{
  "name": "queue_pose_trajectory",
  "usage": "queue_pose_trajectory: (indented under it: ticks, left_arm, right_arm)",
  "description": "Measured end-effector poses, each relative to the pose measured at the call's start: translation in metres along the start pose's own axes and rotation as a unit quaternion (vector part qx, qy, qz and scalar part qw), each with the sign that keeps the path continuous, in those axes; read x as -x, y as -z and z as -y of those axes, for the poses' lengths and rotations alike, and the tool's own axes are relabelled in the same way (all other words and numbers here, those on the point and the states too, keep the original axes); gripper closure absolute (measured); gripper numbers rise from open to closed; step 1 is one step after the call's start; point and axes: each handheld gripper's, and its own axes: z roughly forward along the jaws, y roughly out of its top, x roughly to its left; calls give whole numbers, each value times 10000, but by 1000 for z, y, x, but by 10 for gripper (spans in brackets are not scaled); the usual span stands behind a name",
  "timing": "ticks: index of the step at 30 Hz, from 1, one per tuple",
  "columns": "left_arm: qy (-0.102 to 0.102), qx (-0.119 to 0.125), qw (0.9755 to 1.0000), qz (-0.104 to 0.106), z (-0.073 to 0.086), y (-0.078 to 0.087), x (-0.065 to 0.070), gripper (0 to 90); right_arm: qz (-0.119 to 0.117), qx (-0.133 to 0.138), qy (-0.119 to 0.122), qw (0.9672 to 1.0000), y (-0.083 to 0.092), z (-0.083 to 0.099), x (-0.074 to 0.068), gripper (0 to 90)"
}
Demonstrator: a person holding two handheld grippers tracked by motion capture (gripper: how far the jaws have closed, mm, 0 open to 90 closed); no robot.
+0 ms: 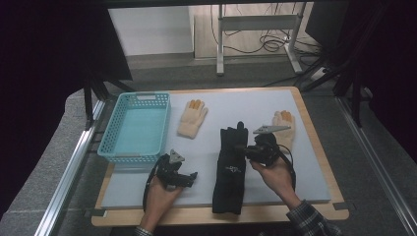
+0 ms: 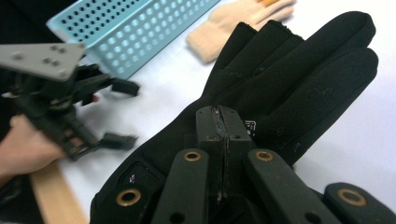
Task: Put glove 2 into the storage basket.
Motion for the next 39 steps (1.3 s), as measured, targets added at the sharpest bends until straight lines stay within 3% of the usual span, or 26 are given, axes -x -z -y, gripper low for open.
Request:
queue_pose_trajectory:
  ticks: [11, 19, 20, 21, 22, 25, 27, 29, 34, 39]
  left_arm:
    - [11, 5, 10000, -1, 0, 0, 0, 51]
    - [-9, -14, 10000, 1, 0, 0, 0, 51]
    - [1, -5, 10000, 1, 0, 0, 0, 51]
    - [-3, -7, 10000, 2, 0, 0, 0, 51]
    - [-3, -8, 10000, 2, 0, 0, 0, 51]
    - [-4, -7, 10000, 3, 0, 0, 0, 51]
    - [-14, -16, 10000, 3, 0, 0, 0, 51]
    - [-6, -10, 10000, 0, 0, 0, 0, 51]
    - [-11, -16, 10000, 1, 0, 0, 0, 51]
    - [-17, -22, 10000, 5, 0, 1, 0, 53]
  right_arm:
    - [-155, -240, -196, 9994, 9, 38, -30, 877]
    - [206, -426, -66, 9989, -9, 60, -31, 861]
    - [255, -455, -33, 9986, -11, 63, -31, 841]
    - [164, -484, 1, 9987, -15, 67, -29, 733]
    - [154, -474, 35, 9988, -14, 67, -28, 690]
    - [213, -336, 152, 9991, -10, 63, -27, 631]
    - [374, -276, 389, 9982, -2, 58, -22, 588]
    - [483, -267, 540, 9970, 3, 58, -14, 613]
    - [459, -472, 526, 9964, 7, 74, 1, 831]
    - [325, -714, 637, 9949, 5, 92, 4, 861]
